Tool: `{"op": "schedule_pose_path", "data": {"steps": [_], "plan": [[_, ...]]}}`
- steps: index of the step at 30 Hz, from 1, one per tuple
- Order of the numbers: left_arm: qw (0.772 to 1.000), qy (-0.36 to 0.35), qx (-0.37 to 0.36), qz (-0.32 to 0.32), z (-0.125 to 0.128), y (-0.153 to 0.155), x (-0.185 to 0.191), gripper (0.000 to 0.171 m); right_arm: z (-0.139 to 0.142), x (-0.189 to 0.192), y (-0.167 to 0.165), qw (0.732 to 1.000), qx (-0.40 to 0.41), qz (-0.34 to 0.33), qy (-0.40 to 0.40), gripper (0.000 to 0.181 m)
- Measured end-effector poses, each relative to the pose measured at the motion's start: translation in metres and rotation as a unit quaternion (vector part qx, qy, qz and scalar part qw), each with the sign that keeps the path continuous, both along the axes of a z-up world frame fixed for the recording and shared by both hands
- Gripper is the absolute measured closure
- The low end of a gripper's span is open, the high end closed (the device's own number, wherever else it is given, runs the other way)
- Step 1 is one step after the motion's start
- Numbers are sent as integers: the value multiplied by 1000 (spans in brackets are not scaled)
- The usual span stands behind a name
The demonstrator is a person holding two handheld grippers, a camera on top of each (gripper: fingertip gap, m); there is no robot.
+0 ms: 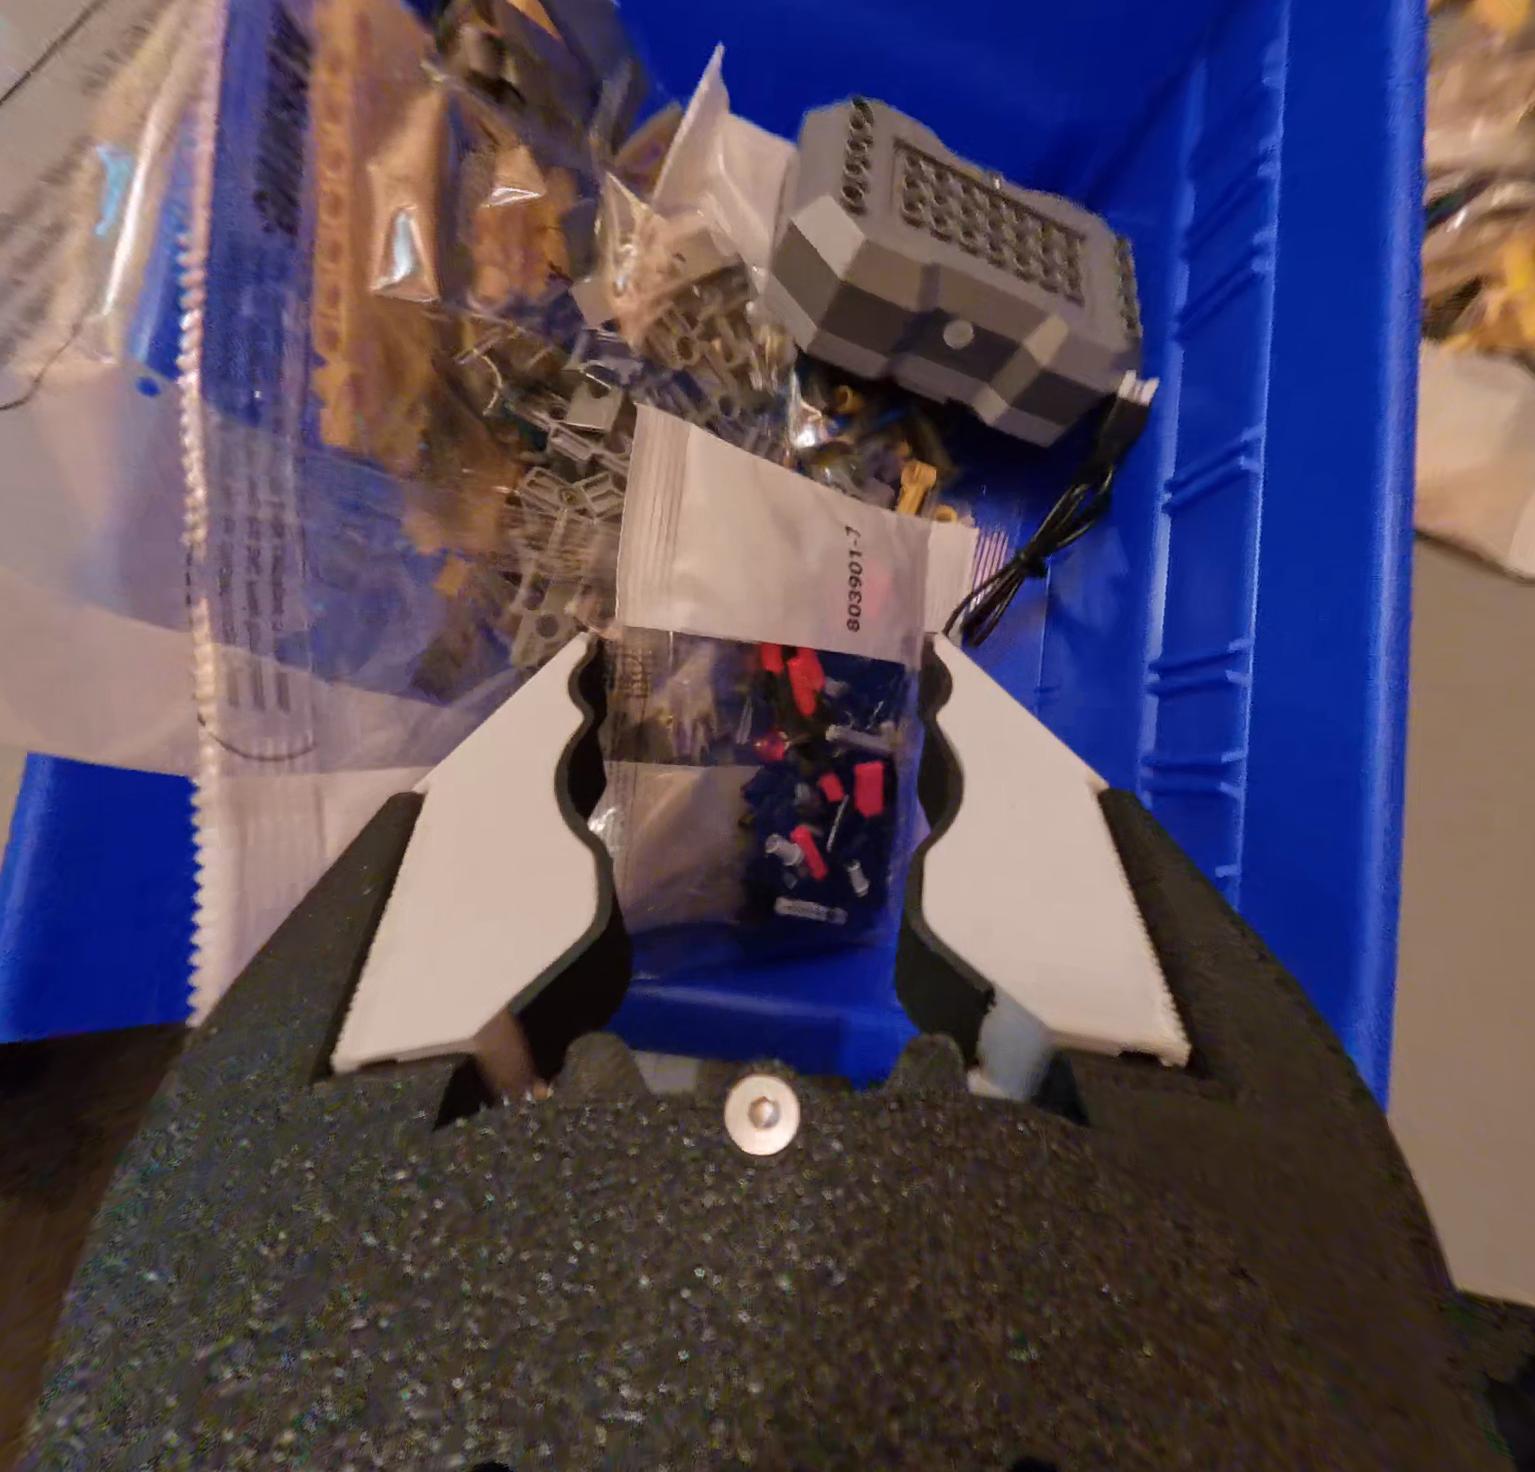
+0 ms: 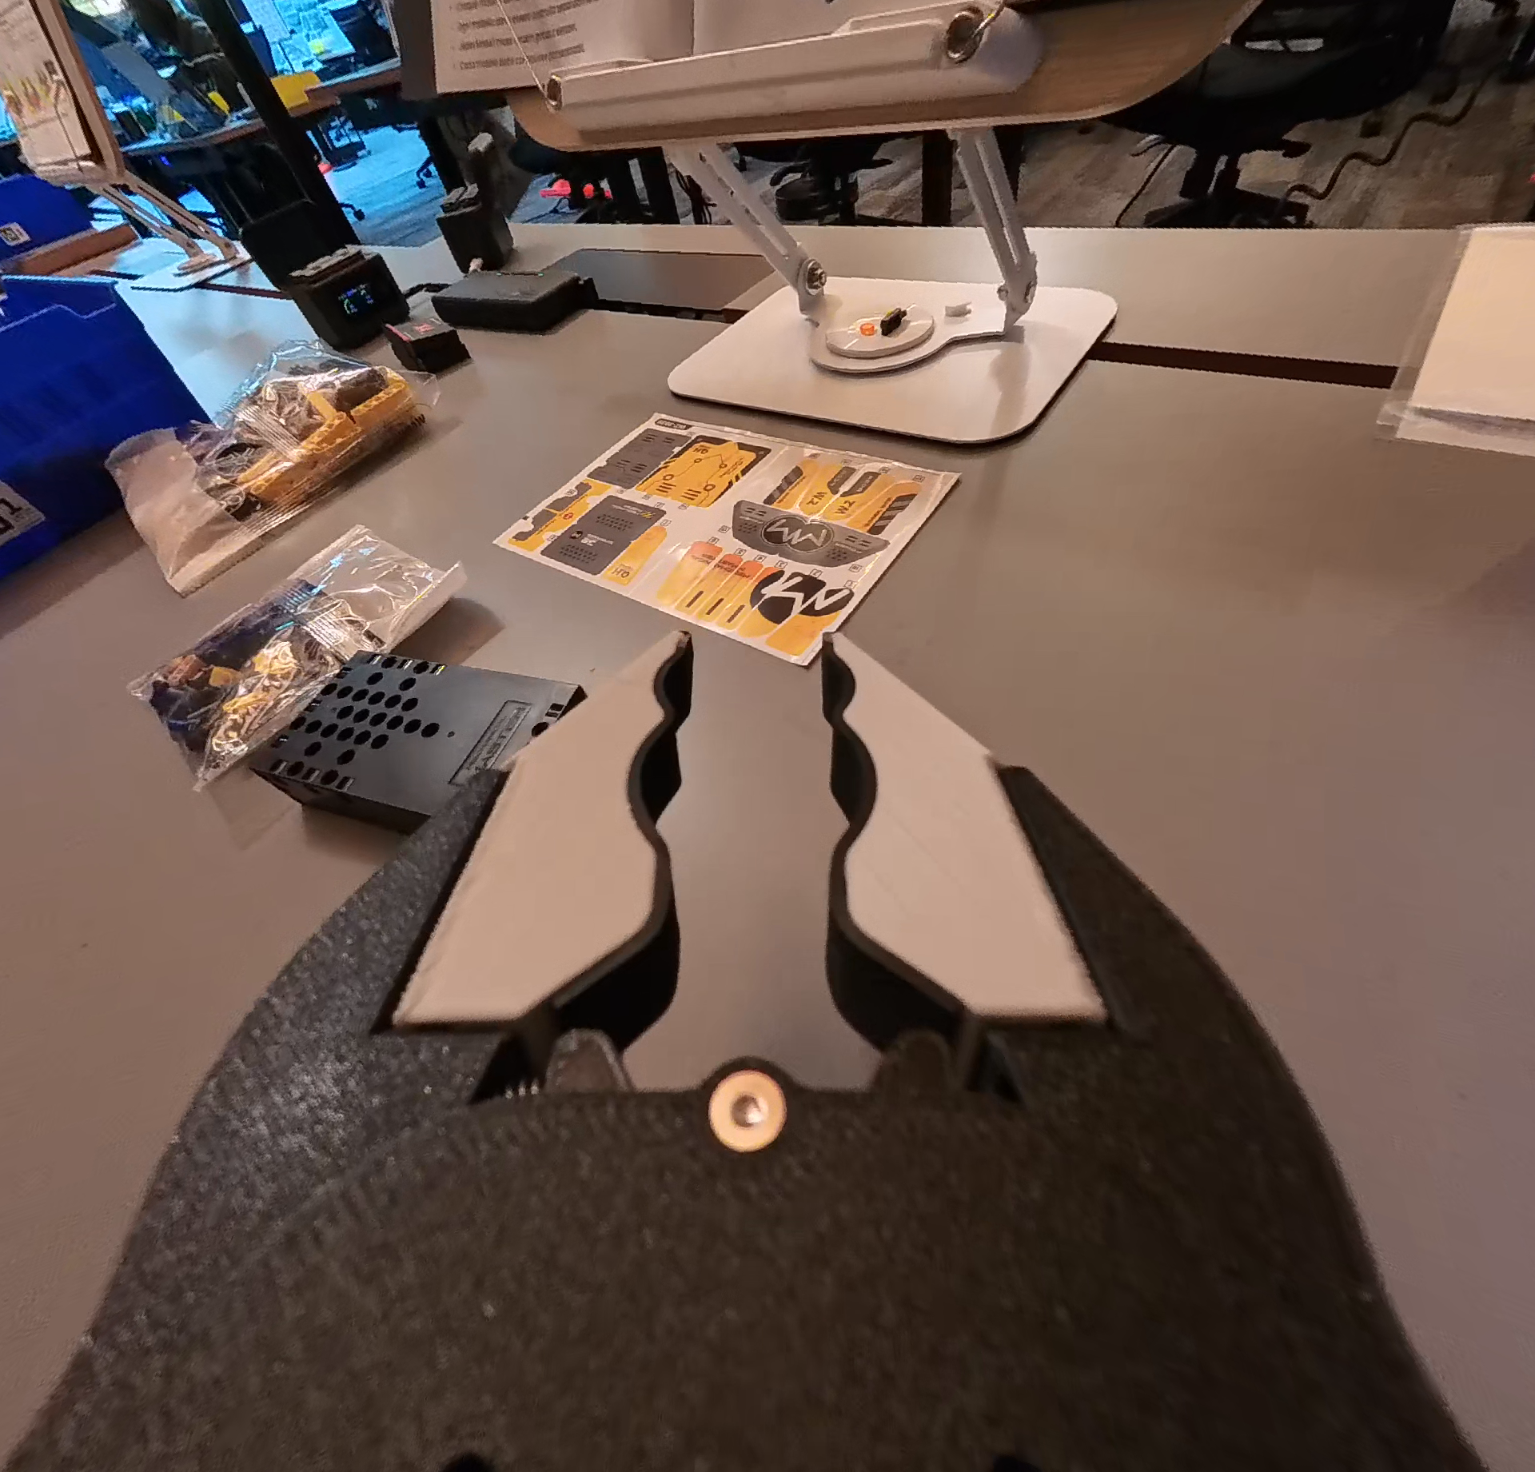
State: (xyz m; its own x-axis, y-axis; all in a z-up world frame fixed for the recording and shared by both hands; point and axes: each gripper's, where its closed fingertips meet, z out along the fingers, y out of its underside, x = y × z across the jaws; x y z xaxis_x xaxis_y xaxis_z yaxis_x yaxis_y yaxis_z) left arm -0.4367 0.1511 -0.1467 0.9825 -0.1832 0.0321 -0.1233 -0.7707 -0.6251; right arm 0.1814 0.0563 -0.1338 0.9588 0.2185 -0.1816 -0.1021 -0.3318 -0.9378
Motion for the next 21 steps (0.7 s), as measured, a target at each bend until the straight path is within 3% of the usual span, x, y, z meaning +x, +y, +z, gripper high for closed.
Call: {"op": "schedule_pose_path", "data": {"steps": [1,3,7,13,17,21], "plan": [[1000,16,-4,-6,-1,-1,0,107,0,0,0,1000,0,0,1,150],[999,12,6,-34,6,-2,9,171,0,1,0,1000,0,0,3,150],[996,-14,62,-64,38,-2,28,171,1,2,0,1000,1,-2,7,150],[975,-77,188,-88,107,-12,46,171,1,1,0,1000,1,-2,5,150],[942,-140,268,-146,156,-31,79,171,0,-1,0,1000,0,1,-6,150],[885,-240,312,-250,194,-58,148,171,1,-6,0,999,9,2,-33,150]]}}
